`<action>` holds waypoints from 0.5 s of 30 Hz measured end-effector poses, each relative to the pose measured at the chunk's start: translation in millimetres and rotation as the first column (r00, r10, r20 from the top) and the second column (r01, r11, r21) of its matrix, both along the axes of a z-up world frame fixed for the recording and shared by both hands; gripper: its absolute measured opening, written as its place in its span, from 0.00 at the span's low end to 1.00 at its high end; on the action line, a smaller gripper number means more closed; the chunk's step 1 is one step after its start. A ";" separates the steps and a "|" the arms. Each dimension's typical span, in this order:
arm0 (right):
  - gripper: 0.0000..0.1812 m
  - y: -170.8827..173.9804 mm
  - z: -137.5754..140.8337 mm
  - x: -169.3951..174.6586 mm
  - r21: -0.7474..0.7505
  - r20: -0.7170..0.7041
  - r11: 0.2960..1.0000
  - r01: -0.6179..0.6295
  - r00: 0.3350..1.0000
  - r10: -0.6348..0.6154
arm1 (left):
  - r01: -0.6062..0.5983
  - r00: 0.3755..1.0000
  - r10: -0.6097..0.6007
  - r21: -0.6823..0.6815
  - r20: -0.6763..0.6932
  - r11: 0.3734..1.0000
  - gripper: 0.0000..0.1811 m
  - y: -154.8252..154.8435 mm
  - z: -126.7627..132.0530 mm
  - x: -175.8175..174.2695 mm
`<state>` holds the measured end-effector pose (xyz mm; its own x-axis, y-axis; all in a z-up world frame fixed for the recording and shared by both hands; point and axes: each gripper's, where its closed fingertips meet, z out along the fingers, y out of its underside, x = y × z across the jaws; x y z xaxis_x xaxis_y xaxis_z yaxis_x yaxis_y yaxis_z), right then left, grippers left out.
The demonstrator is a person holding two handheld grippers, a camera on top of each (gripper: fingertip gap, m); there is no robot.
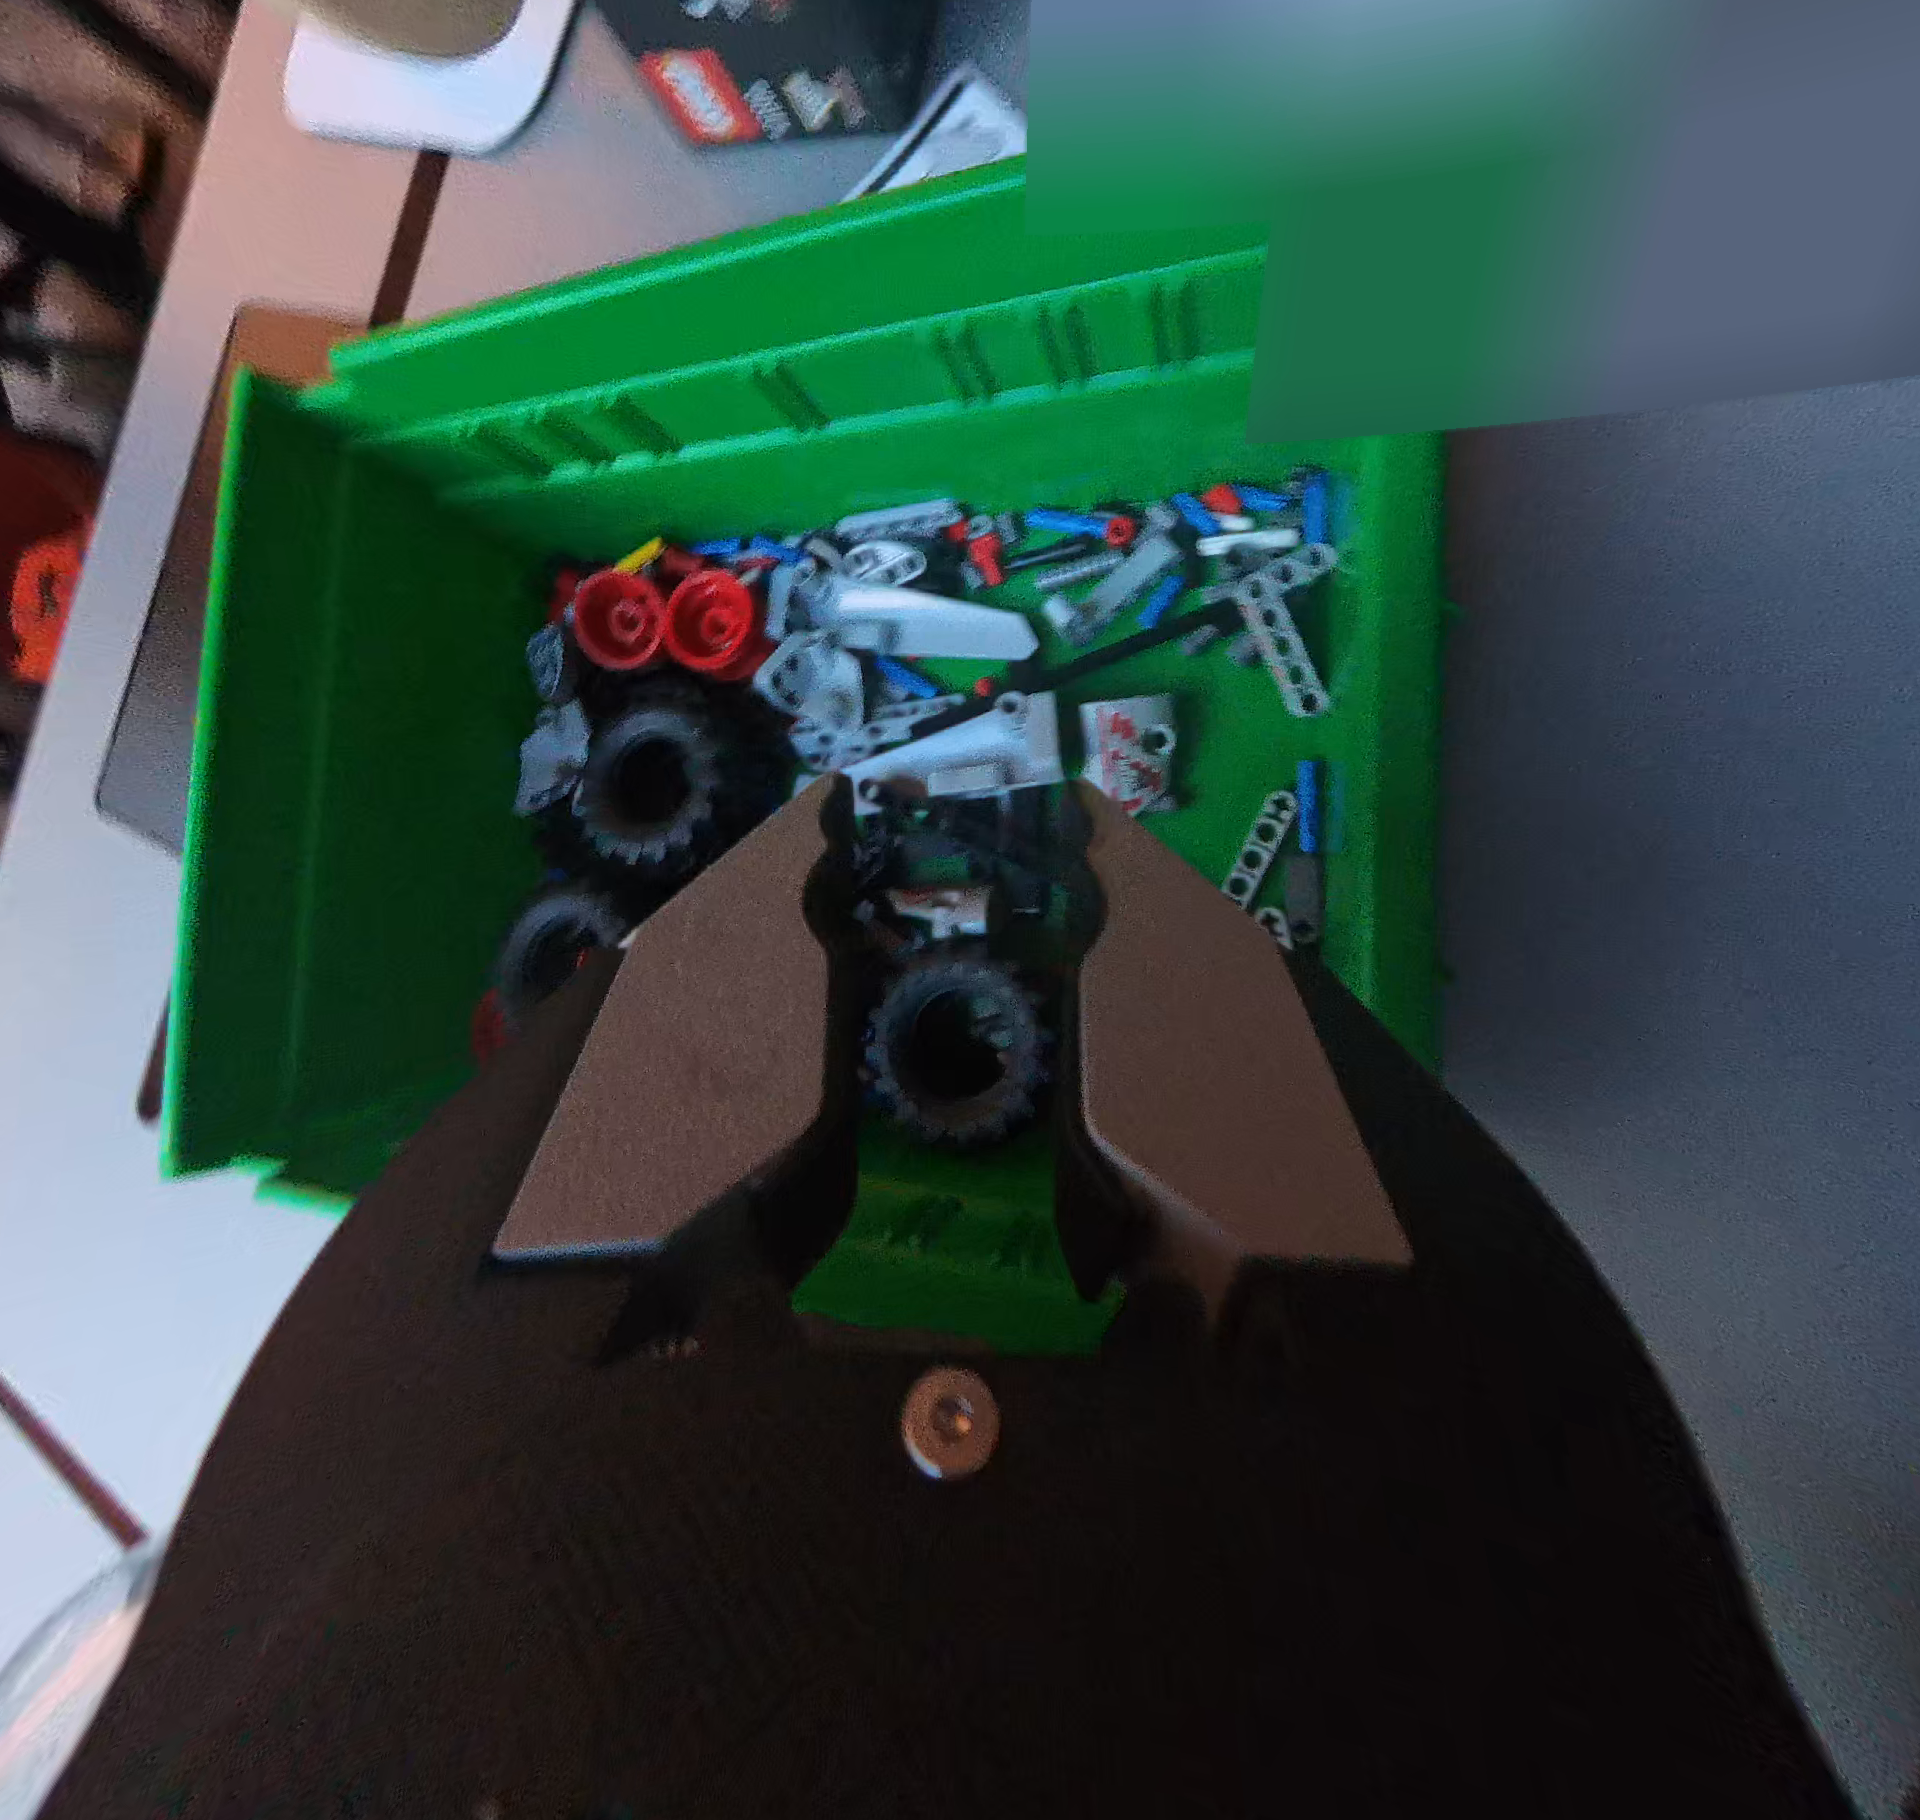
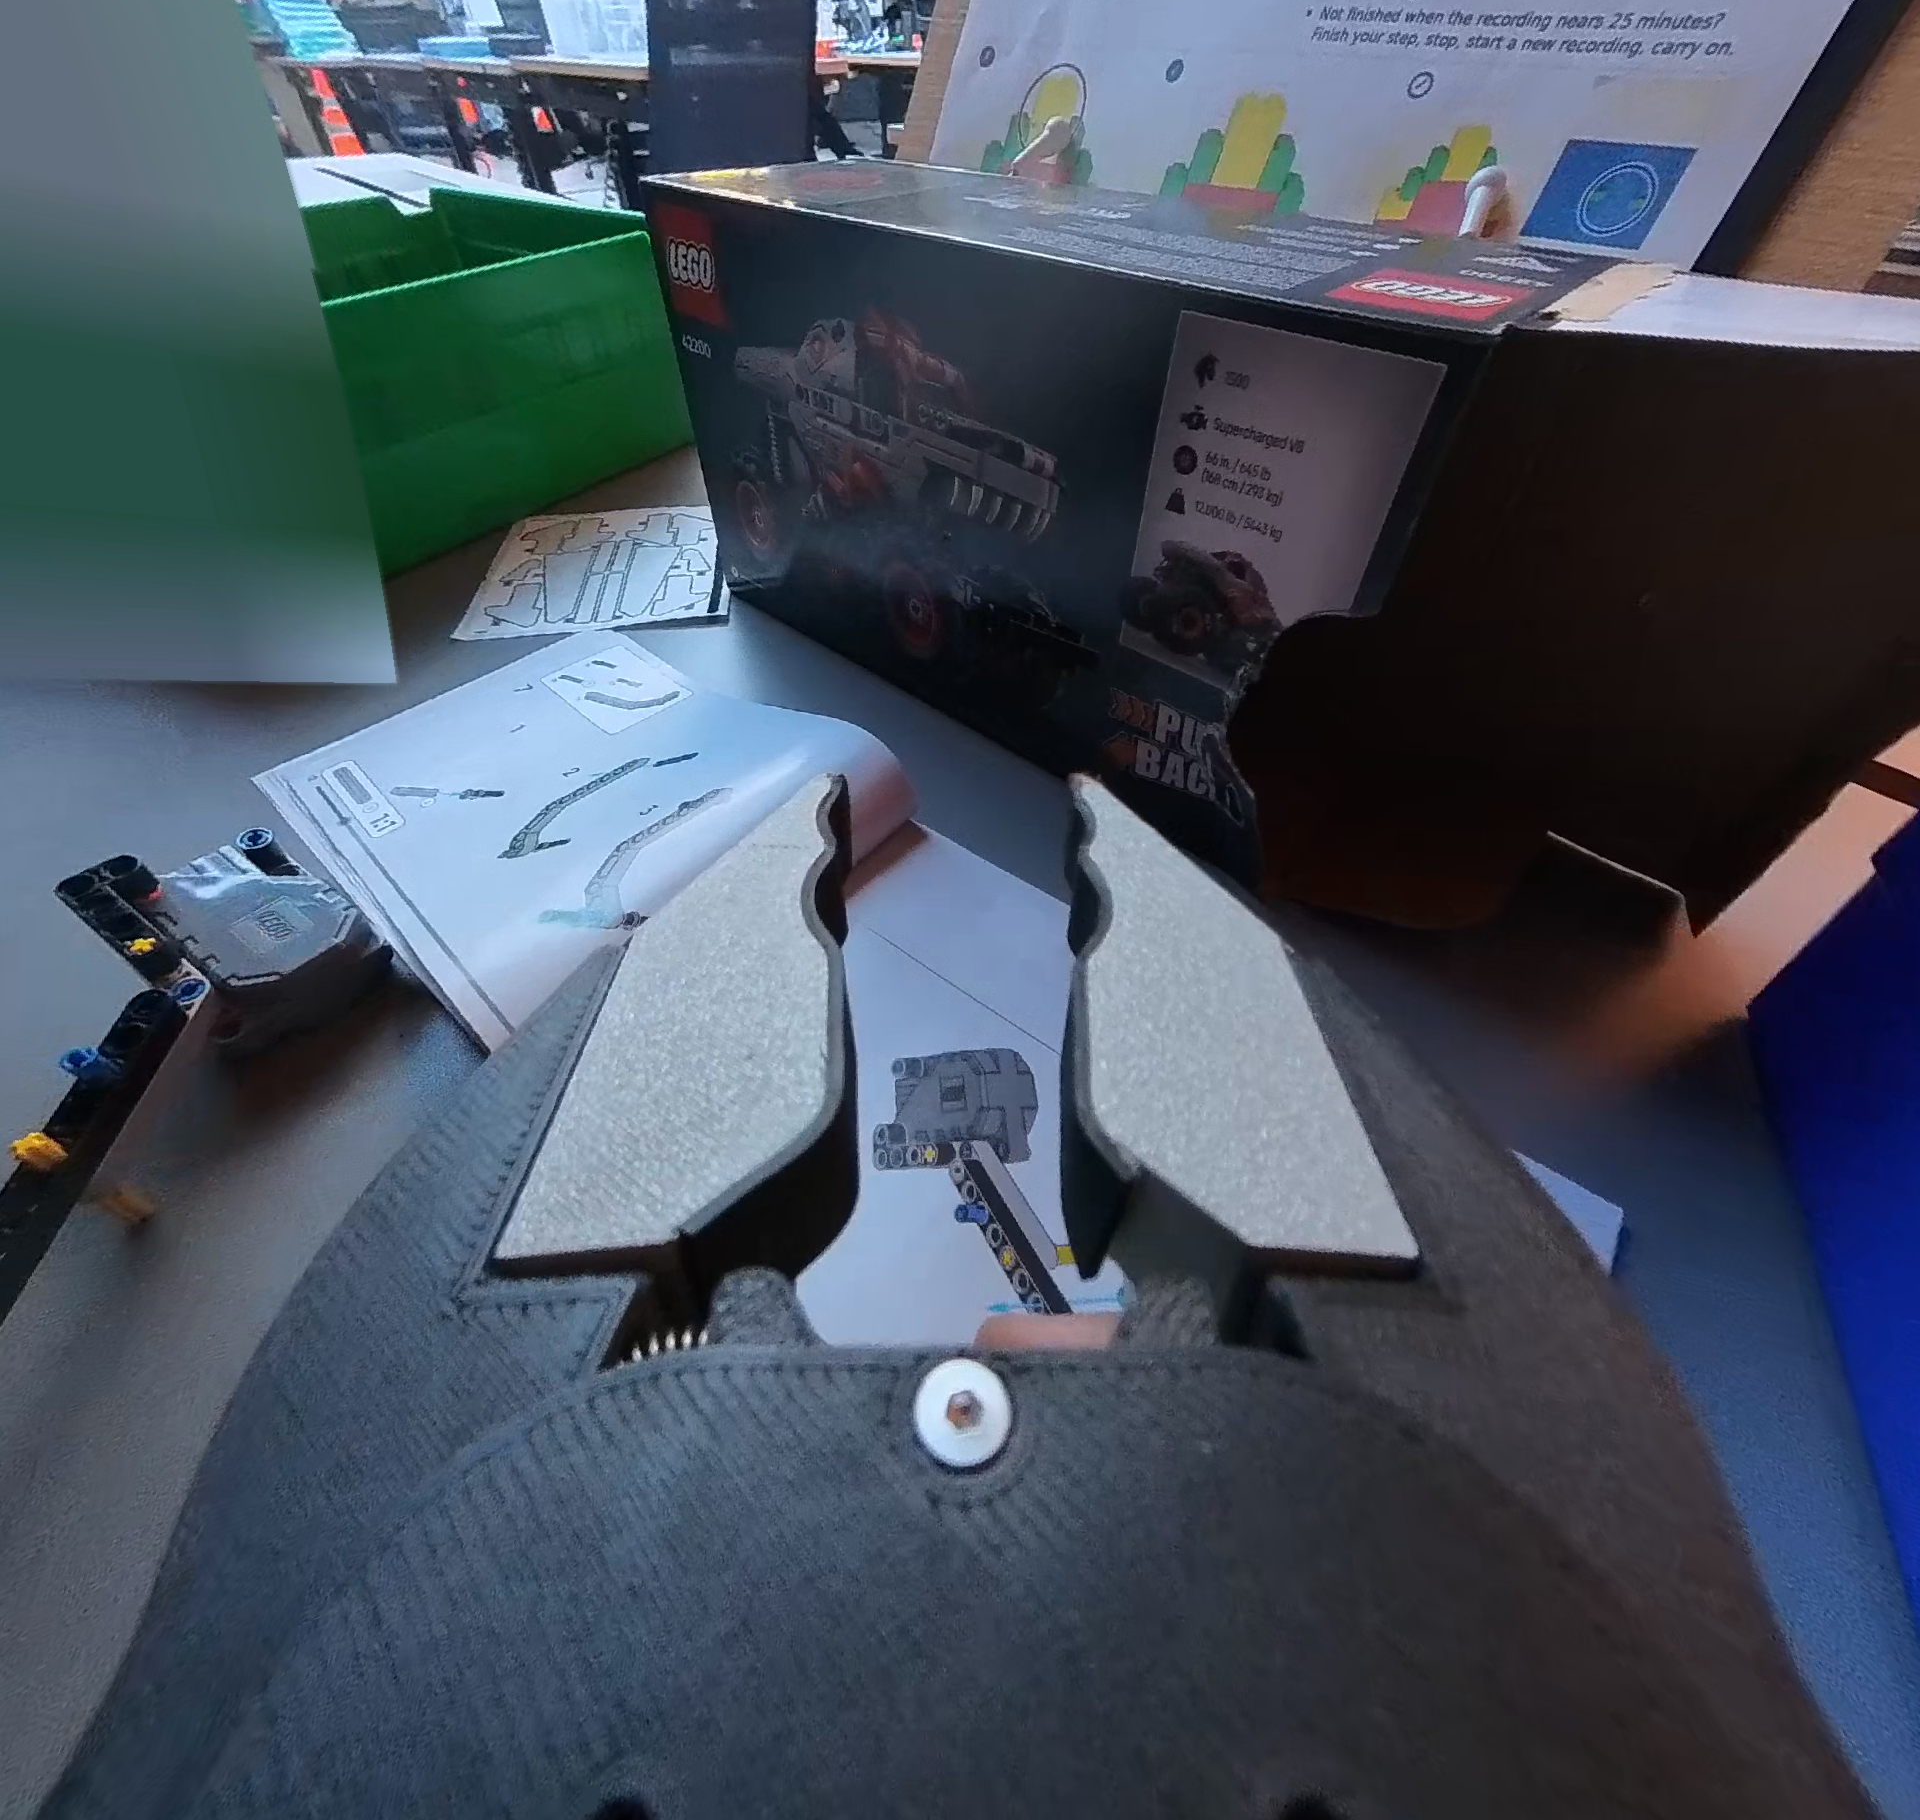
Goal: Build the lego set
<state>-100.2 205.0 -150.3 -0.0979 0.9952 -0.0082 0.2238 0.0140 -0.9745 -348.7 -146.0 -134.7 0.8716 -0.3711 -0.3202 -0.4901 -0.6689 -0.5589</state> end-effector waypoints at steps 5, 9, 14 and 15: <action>0.21 -5.4 -2.4 -1.9 0.010 0.017 1.000 -0.030 0.999 0.030 | -0.368 0.921 0.359 -0.037 -0.155 0.929 0.23 11.1 10.3 -59.5; 0.19 -11.6 -1.6 -2.1 0.012 0.011 0.998 -0.061 0.998 0.061 | -0.442 0.896 0.424 -0.182 -0.133 0.878 0.23 14.2 -10.7 -76.1; 0.18 -17.6 0.0 -0.7 0.002 0.001 0.996 -0.090 0.996 0.090 | -0.444 0.885 0.459 -0.427 -0.074 0.788 0.10 8.3 -44.4 -78.0; 0.18 -18.5 0.6 -0.3 -0.003 -0.003 0.996 -0.094 0.996 0.094 | -0.398 0.896 0.444 -0.475 -0.016 0.785 0.10 8.6 -45.8 -65.3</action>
<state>-100.4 186.5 -149.7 -0.1912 0.9815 -0.0111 0.2188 0.0316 -0.9753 -414.0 -137.4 -180.5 0.9920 -0.0423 -0.1189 -0.0619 -0.9842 -0.1660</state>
